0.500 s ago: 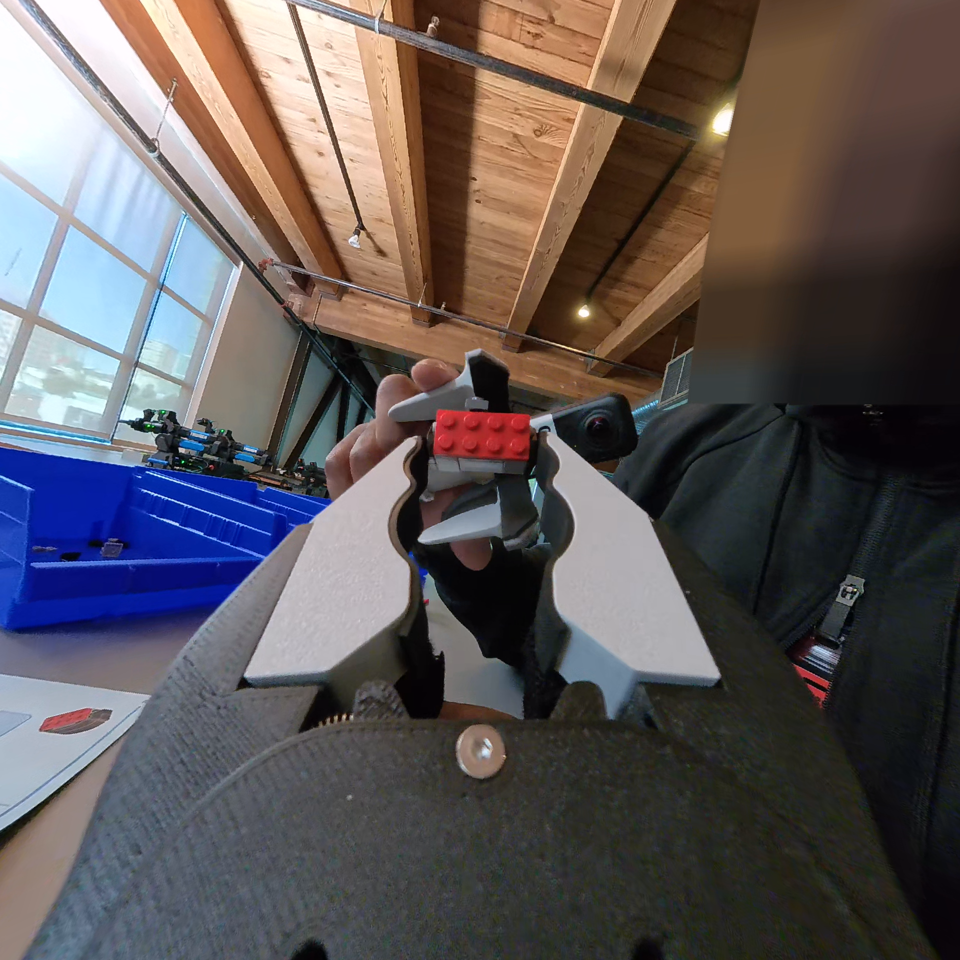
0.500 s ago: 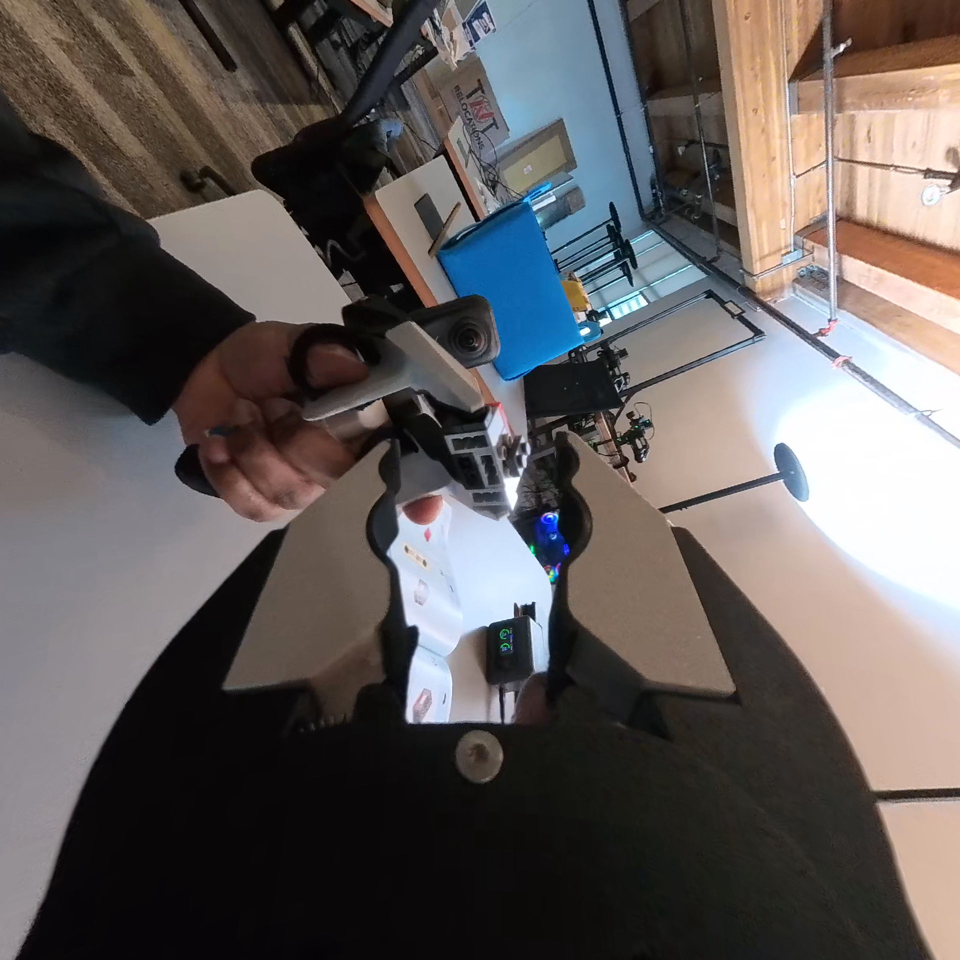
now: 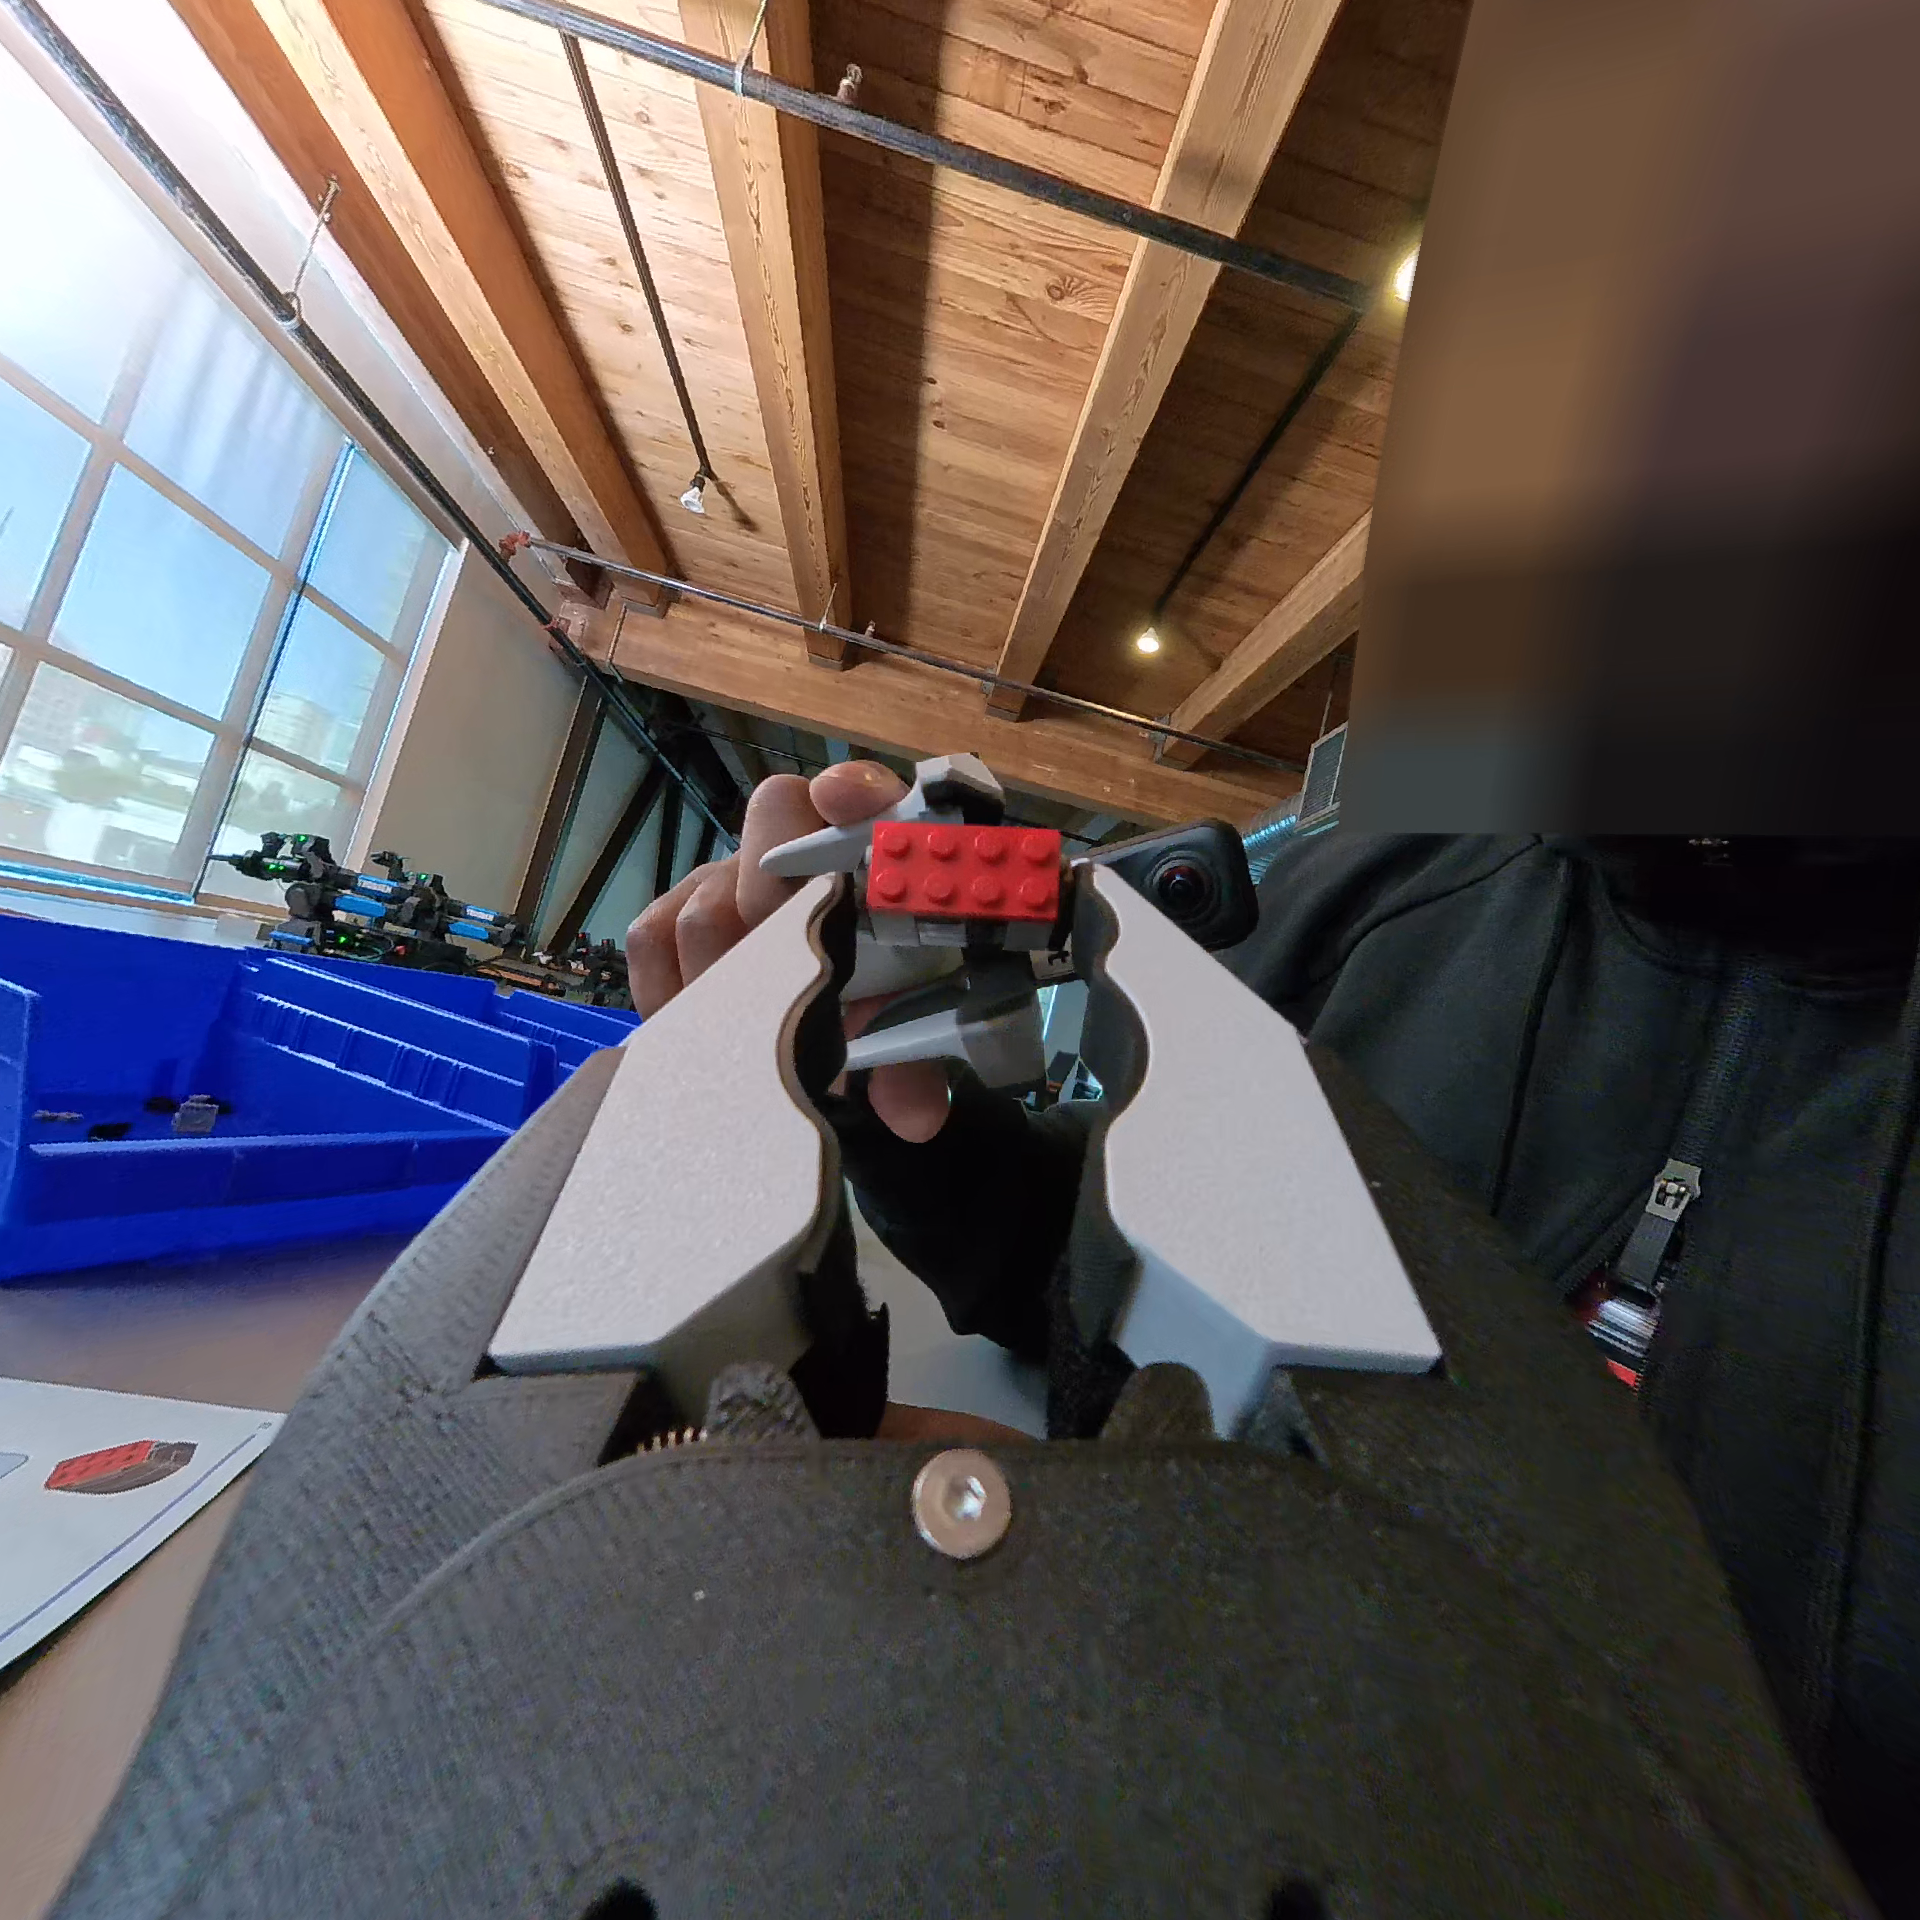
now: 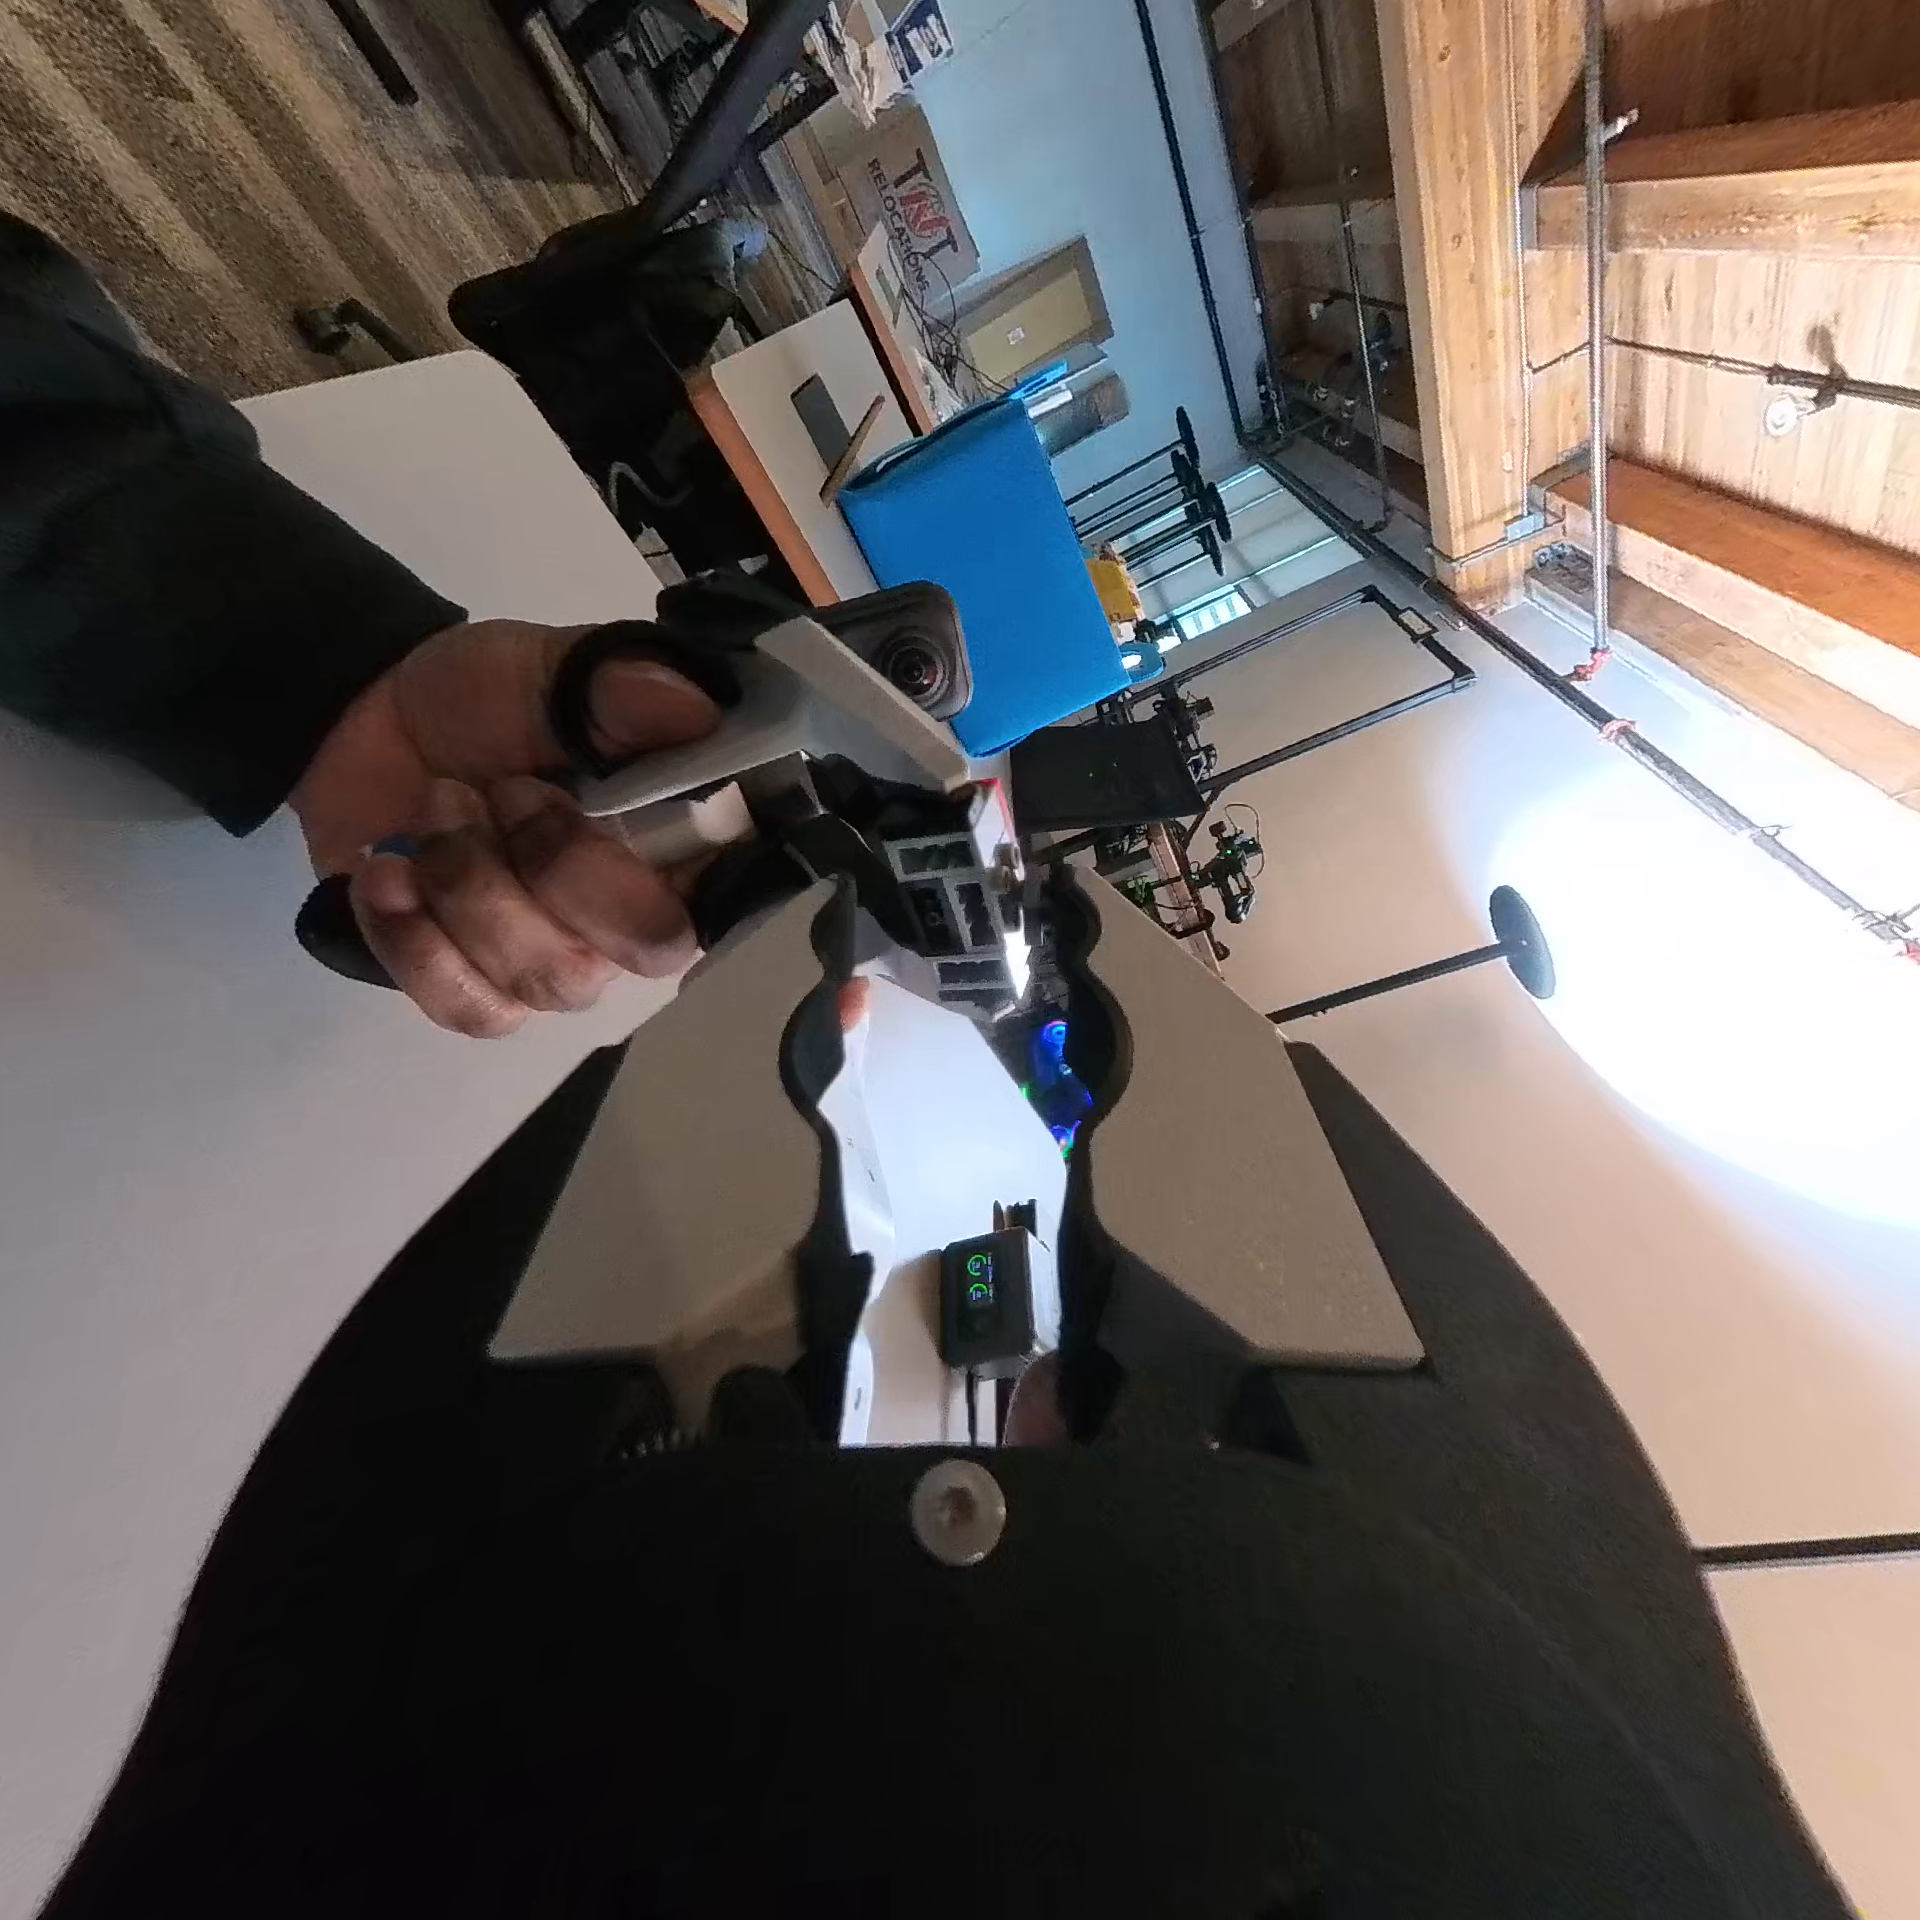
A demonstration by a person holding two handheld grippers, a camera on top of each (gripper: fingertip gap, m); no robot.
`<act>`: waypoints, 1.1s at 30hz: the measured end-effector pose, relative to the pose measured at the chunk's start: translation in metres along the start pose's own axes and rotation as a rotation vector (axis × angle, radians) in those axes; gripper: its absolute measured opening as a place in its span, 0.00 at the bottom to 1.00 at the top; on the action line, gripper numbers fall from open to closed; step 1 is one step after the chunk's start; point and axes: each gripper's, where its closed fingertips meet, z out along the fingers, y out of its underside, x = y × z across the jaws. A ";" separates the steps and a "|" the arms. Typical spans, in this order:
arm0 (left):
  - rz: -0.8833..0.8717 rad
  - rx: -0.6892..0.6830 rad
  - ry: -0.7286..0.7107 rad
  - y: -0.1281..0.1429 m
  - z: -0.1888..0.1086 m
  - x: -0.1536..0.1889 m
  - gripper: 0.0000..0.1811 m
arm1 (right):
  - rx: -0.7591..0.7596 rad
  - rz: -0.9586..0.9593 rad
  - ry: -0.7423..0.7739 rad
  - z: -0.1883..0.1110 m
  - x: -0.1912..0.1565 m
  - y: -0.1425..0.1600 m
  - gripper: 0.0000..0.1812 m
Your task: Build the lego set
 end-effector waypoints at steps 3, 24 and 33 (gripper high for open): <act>-0.003 0.012 0.001 -0.002 0.000 0.000 0.23 | -0.006 -0.007 0.026 0.001 0.003 0.001 0.20; -0.036 0.026 -0.053 -0.003 -0.003 -0.012 0.23 | -0.048 -0.014 0.111 0.007 0.009 0.012 0.14; -0.070 0.008 -0.070 0.001 -0.004 -0.018 0.23 | -0.070 -0.028 0.091 0.007 0.007 0.019 0.13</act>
